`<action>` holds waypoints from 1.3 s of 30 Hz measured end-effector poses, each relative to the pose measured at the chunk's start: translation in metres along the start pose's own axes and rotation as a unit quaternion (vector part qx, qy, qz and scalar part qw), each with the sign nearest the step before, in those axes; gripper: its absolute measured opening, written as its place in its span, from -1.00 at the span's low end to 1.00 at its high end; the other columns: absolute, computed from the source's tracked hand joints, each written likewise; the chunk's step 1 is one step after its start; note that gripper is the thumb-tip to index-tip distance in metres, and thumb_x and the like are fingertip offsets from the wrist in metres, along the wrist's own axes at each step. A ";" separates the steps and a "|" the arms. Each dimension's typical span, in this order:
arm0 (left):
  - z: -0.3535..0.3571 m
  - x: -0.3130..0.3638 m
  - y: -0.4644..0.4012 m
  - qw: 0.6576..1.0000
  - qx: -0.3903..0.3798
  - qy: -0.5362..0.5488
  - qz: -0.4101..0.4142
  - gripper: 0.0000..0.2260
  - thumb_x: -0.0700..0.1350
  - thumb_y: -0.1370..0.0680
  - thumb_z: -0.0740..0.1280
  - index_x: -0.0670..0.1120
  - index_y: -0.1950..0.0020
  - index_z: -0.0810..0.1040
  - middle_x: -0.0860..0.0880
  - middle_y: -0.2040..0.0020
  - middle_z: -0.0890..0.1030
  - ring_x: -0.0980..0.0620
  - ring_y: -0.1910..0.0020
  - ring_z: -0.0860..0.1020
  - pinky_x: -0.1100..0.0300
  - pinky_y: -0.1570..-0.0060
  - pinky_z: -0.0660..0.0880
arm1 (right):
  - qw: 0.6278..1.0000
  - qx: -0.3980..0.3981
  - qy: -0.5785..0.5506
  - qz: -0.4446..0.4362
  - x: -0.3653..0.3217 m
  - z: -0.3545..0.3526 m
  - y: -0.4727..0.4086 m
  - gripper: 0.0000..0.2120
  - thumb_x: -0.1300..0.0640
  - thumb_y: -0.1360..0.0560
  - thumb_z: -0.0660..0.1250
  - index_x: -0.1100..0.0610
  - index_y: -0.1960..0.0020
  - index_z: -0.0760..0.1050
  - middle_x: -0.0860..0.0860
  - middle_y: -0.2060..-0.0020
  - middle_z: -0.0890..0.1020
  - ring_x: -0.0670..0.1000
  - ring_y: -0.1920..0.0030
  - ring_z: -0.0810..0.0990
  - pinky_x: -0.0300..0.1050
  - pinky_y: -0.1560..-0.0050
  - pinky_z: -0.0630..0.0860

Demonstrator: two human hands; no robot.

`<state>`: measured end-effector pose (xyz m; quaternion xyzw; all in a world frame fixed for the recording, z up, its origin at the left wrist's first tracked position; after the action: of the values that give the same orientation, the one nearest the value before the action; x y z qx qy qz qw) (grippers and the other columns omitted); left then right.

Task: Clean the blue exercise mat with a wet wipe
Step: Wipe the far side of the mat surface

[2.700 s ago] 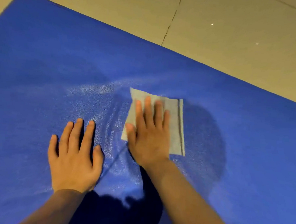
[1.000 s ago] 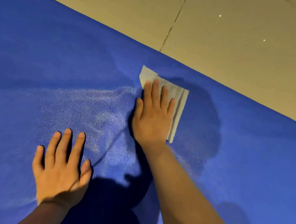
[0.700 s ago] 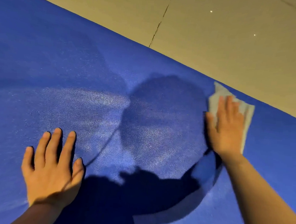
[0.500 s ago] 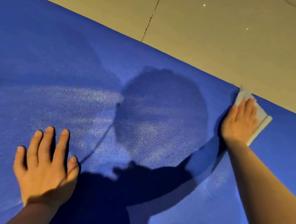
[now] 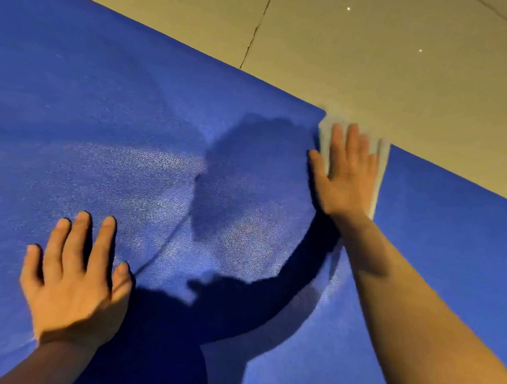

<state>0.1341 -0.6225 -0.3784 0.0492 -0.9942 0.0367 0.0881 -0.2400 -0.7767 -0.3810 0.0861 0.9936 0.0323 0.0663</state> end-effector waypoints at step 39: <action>-0.002 0.000 0.000 1.000 0.022 -0.012 0.012 -0.49 0.05 -0.60 0.06 -0.16 -0.48 0.39 -0.28 -0.49 0.33 -0.29 -0.48 0.26 -0.29 -0.38 0.12 | 0.975 -0.064 -0.052 -0.208 -0.262 0.044 0.075 -0.45 -0.20 -0.65 -0.04 -0.04 -0.59 0.10 -0.02 -0.59 0.08 0.08 -0.59 -0.05 0.11 -0.54 -0.17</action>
<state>0.1341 -0.6220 -0.3765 0.0395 -0.9947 0.0592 0.0748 0.0345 -0.7464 -0.3862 -0.1255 0.9807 0.0773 0.1286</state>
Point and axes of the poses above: each hand's wrist, its own y-axis away from the middle knuckle, its own z-axis out of the palm, x = y × z, the point moved 9 cm from there along -y, towards the middle knuckle
